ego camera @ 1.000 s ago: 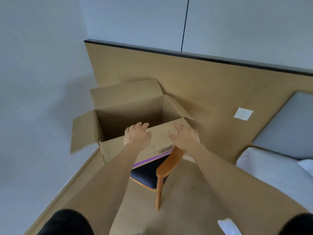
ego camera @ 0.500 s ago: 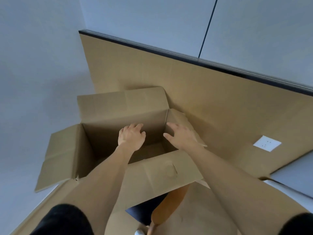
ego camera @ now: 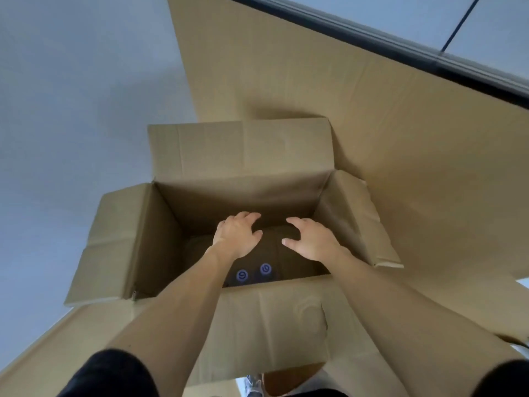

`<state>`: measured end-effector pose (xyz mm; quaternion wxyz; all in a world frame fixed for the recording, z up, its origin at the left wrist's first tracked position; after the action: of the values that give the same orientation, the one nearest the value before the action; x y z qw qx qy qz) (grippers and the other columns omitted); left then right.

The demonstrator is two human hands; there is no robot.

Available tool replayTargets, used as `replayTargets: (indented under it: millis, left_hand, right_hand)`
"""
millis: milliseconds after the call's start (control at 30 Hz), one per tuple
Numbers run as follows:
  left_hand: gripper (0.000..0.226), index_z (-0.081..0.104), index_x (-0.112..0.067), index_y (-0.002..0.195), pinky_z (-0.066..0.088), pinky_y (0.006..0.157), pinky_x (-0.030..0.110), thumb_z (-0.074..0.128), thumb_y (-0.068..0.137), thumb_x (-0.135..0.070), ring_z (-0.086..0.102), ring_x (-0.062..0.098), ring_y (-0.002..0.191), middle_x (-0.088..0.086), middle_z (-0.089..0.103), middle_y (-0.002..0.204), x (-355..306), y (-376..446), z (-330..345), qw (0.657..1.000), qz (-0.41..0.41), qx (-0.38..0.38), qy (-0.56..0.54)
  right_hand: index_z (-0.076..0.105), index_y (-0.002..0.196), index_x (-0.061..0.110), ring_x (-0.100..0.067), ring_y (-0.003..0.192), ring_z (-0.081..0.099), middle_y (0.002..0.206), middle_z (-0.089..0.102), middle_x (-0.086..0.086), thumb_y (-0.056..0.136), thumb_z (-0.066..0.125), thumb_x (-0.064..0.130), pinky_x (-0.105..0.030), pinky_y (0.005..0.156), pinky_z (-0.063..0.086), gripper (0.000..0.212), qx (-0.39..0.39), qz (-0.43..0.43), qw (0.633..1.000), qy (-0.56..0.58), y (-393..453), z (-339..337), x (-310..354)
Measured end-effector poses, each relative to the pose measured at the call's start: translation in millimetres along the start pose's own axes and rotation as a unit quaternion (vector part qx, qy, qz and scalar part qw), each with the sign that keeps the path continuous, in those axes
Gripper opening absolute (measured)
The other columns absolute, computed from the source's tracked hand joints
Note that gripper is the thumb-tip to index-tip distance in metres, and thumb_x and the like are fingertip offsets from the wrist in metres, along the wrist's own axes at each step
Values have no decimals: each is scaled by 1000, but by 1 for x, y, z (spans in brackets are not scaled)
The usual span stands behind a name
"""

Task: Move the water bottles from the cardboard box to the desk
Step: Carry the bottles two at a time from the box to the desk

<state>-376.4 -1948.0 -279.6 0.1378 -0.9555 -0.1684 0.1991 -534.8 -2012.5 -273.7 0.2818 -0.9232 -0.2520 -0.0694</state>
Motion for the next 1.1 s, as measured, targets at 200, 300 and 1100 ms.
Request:
replayTargets:
  millis: [200, 300, 1100]
  left_hand:
    - [74, 35, -31, 154, 43, 110, 41, 69, 90, -38, 49, 27, 135, 4, 48, 152, 34, 5, 53, 988, -59, 142, -24]
    - [82, 36, -30, 154, 43, 110, 39, 78, 84, -37, 48, 26, 137, 3, 48, 152, 49, 5, 75, 978, -88, 191, -16]
    - [42, 63, -13, 119, 47, 77, 32, 80, 82, -23, 63, 28, 111, 10, 65, 121, 63, 23, 129, 945, -148, 289, 30]
  right_hand:
    - [31, 156, 31, -29, 145, 37, 159, 38, -4, 92, 65, 53, -47, 115, 37, 75, 97, -19, 995, 9, 39, 44, 0]
    - [30, 156, 32, -30, 146, 35, 160, 37, -4, 87, 71, 53, -48, 116, 36, 83, 139, -19, 990, 18, 53, 67, -1]
    - [60, 99, 25, -17, 104, 63, 110, 67, 1, 80, 81, 17, -33, 87, 52, 29, 214, -109, 969, 64, 85, 136, 27]
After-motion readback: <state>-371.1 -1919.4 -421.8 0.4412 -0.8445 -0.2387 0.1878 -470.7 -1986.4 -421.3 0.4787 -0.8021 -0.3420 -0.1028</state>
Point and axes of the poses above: each hand's wrist, its own y-axis towards the middle knuckle, its own z-axis out of the palm, x = y × z, the point moved 10 cm from there along y, towards the middle knuckle
